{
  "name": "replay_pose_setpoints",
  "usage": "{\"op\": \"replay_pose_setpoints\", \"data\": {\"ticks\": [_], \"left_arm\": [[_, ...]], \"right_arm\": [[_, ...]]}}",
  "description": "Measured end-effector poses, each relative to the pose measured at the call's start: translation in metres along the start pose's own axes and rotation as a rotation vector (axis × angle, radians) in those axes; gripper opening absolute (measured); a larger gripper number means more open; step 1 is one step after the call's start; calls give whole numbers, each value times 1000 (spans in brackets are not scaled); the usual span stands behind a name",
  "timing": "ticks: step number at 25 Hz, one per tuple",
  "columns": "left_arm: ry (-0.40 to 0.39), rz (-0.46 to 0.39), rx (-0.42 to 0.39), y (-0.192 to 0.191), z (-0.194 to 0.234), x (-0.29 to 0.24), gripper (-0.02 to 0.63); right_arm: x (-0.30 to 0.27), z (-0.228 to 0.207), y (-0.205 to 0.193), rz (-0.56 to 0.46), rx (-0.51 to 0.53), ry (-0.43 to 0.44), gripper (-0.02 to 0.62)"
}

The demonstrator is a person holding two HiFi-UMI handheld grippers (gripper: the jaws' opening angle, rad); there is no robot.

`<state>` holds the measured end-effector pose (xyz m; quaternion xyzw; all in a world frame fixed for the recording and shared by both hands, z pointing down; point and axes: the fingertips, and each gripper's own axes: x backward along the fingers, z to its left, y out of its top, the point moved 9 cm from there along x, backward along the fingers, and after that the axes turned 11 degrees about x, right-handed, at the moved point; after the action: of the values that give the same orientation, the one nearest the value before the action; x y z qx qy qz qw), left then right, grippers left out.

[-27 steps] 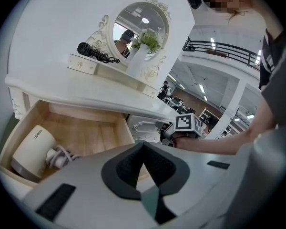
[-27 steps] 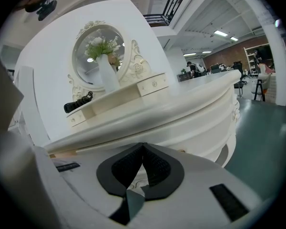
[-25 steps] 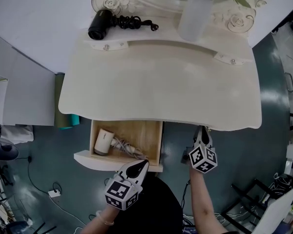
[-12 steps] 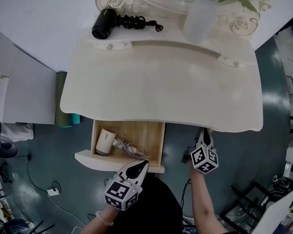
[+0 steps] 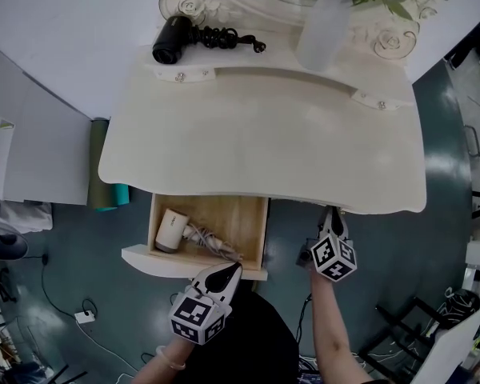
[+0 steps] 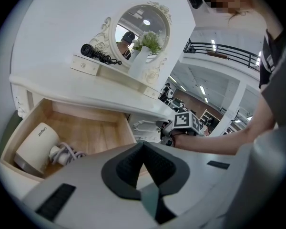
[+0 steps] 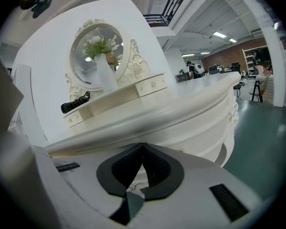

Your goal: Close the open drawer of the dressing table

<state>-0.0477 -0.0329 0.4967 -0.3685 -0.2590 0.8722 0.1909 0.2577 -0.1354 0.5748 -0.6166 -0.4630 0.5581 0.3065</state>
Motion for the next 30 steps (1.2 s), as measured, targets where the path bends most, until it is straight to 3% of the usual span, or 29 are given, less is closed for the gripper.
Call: {"op": "replay_pose_setpoints", "data": {"ticks": [6, 15, 30], "left_arm": [[-43, -15, -16, -3, -7, 5, 20], [-77, -40, -35, -17, -27, 17, 18], [-155, -74, -162, -24, -70, 30, 17]], "right_arm": [[28, -2, 6, -28, 50, 2, 26], [91, -8, 8, -87, 28, 9, 26], [184, -4, -8, -127, 16, 13, 25]]}}
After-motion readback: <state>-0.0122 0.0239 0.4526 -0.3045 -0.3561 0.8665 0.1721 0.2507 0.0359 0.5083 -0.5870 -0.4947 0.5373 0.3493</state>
